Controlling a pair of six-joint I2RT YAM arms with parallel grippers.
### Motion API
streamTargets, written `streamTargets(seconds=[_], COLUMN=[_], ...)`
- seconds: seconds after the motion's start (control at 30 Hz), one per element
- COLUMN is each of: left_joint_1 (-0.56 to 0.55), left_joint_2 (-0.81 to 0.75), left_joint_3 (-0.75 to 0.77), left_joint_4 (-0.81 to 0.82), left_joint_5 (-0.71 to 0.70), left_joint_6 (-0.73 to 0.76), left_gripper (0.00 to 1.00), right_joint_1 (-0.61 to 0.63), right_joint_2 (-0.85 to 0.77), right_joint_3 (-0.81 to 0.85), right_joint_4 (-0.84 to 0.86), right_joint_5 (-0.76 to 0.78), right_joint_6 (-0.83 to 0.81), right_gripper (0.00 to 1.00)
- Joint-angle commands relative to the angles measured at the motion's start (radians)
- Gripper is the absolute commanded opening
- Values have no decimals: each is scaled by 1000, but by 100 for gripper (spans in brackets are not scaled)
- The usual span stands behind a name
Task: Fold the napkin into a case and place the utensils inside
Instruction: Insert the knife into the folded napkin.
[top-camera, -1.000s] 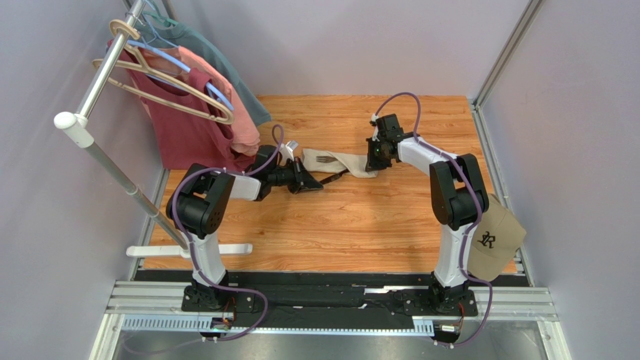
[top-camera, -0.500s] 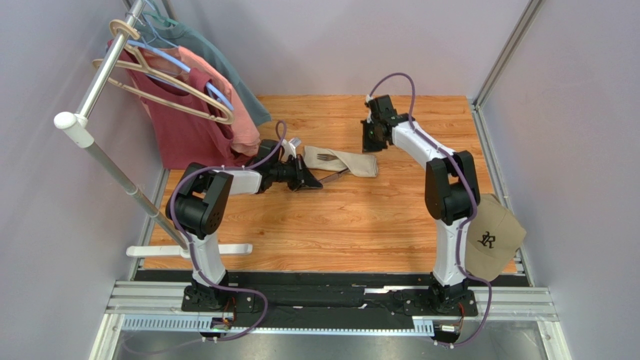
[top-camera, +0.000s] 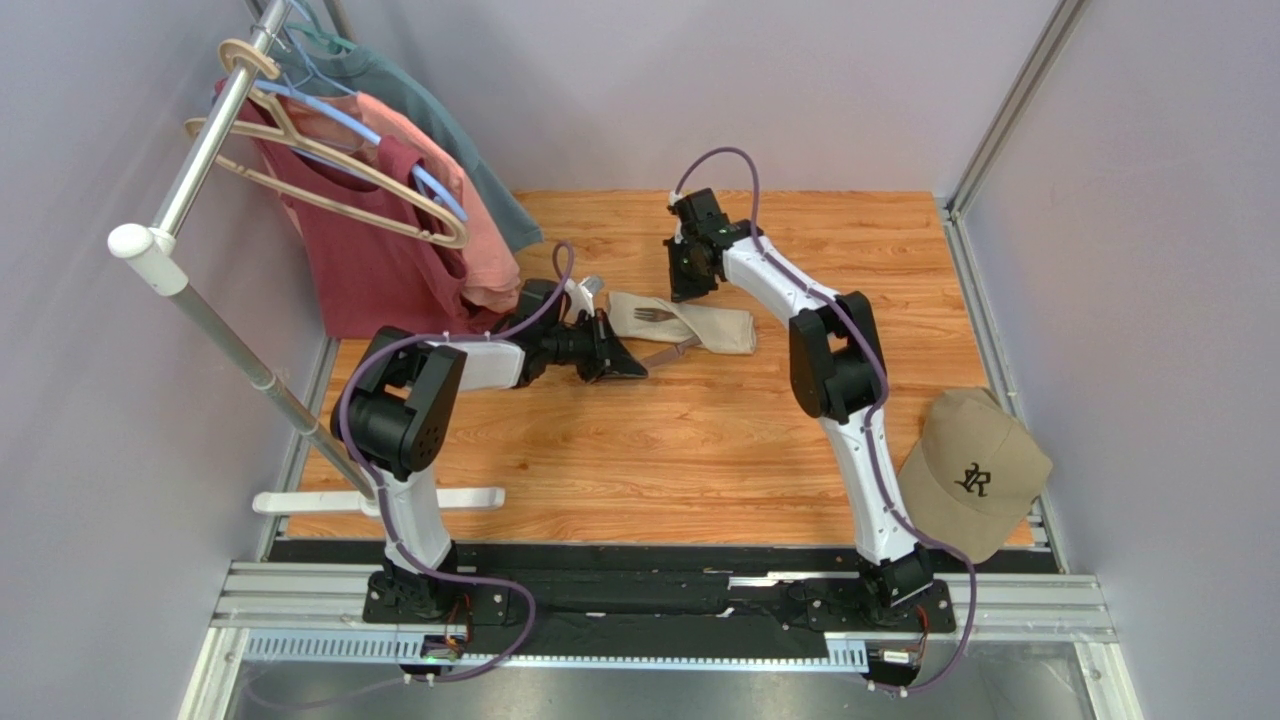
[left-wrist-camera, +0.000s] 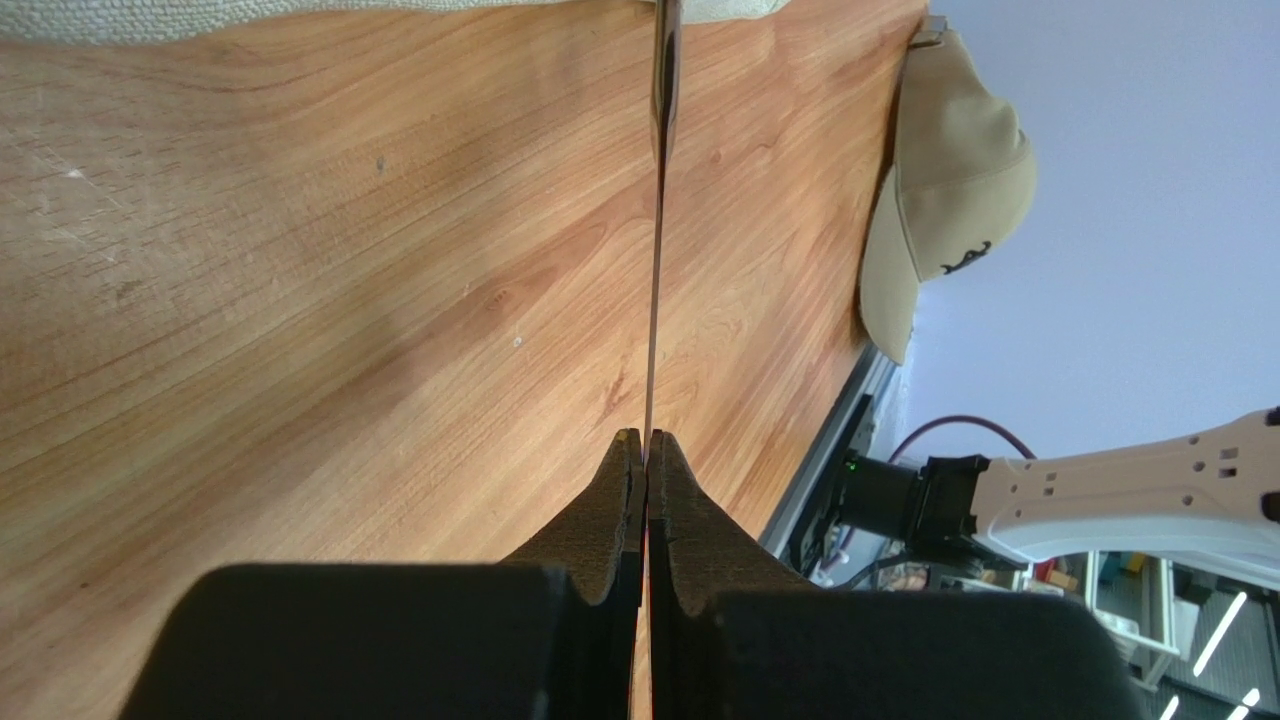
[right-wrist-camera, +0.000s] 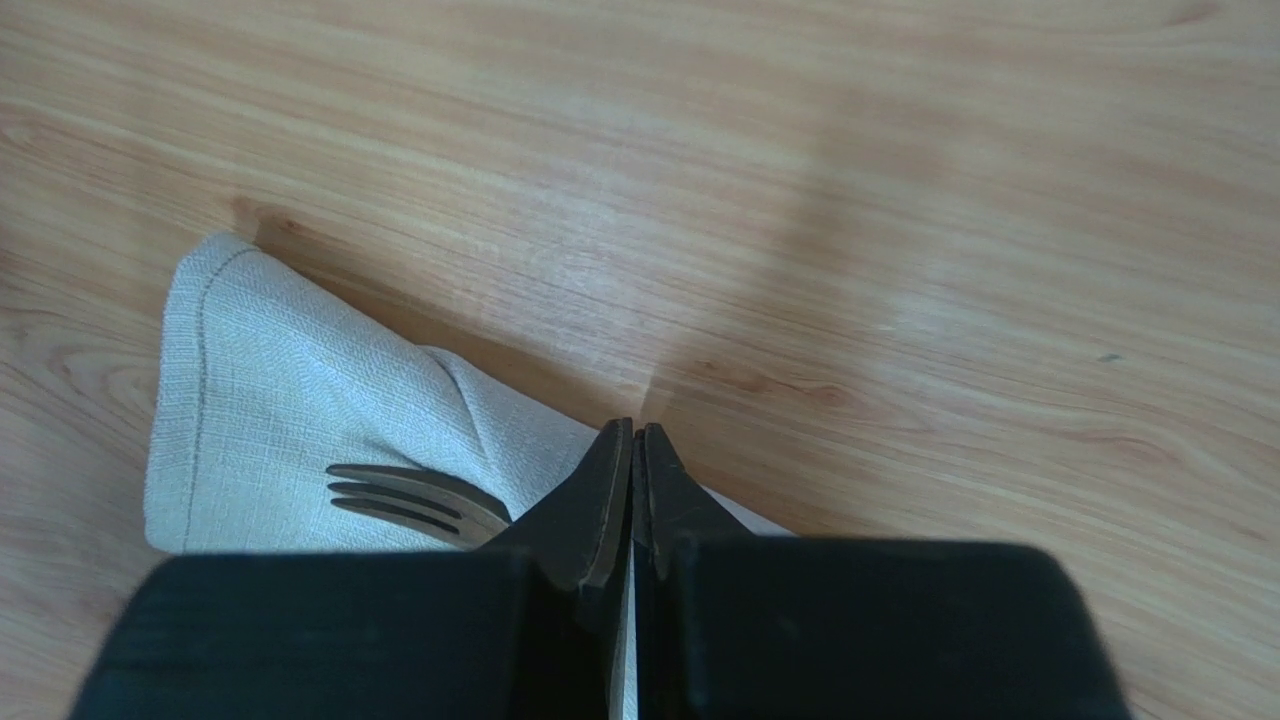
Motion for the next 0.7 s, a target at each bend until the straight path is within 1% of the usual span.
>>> streamTargets(seconds=[0.0, 0.13, 0.2, 0.27, 0.5, 0.67], left_joint_1=[-30, -39, -41, -41, -48, -51], left_joint_2=[-39, -44, -47, -52, -85, -95], left_joint_3=[-15, -30, -36, -38, -47, -71], left_joint_4=[-25, -6, -9, -14, -49, -52], left_joint_5=[-12, -16, -18, -19, -16, -15], left_joint_6=[-28, -50, -53, -57, -53, -54], left_gripper=[0, 0, 0, 0, 0, 0], right_joint_1=[30, 55, 72, 81, 101, 109], right_joint_2=[41, 82, 79, 70, 12, -77], right_joint_3=[101, 166, 157, 138, -6, -174], right_joint_4=[12, -50, -57, -64, -43, -9], right_joint_5=[-18, -27, -28, -62, -149, -192], right_joint_6=[-10, -51, -84, -93, -159, -157], right_gripper=[1, 0, 0, 0, 0, 0])
